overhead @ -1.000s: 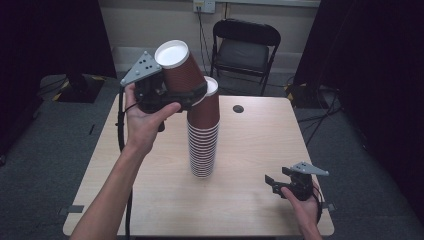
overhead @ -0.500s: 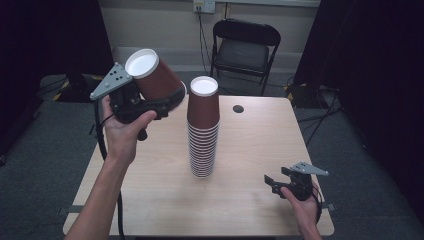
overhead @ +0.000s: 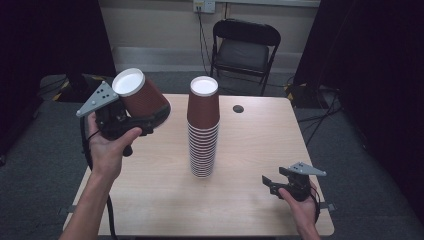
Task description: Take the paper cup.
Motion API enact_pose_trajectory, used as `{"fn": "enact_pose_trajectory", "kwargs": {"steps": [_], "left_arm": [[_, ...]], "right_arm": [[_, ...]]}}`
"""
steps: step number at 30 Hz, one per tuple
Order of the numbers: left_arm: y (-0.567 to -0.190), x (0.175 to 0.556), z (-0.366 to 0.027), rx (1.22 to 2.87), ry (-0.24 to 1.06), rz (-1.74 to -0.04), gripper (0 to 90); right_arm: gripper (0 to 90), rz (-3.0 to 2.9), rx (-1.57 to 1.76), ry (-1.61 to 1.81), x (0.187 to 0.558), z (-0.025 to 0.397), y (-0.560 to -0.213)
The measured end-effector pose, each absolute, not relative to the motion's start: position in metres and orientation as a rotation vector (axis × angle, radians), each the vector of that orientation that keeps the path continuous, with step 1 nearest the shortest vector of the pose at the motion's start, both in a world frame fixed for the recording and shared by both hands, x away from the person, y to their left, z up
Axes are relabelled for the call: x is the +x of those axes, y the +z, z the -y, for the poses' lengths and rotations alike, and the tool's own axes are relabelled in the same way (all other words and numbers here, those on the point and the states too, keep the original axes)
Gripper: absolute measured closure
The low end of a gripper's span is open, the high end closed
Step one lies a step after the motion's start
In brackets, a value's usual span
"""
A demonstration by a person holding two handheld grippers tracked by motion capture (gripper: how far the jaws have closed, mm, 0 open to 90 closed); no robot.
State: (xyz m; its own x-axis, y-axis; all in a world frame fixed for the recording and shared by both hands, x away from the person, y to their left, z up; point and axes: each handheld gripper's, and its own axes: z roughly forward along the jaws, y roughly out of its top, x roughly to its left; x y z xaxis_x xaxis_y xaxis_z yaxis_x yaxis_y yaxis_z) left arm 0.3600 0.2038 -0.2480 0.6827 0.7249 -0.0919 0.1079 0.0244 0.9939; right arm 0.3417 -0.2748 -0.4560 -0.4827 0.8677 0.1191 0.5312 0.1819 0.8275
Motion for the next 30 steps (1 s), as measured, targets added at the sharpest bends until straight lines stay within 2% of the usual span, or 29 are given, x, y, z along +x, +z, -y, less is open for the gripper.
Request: {"fn": "enact_pose_trajectory", "kwargs": {"steps": [10,12,24,30], "left_arm": [[-0.289,0.352,-0.206,1.542,0.483,-0.759,11.2],[-0.297,0.35,-0.204,1.527,0.464,-0.768,11.2],[-0.323,0.336,-0.193,1.538,0.391,-0.746,11.0],[-0.343,0.334,-0.183,1.612,0.421,-0.768,11.0]], "right_arm": [[22.0,-2.095,1.282,1.223,0.339,0.269,-0.453],[24.9,-2.11,1.266,1.231,0.338,0.268,-0.453],[26.4,-2.197,1.15,1.27,0.333,0.248,-0.451],[26.9,-2.229,1.04,1.328,0.327,0.234,-0.447]]}}
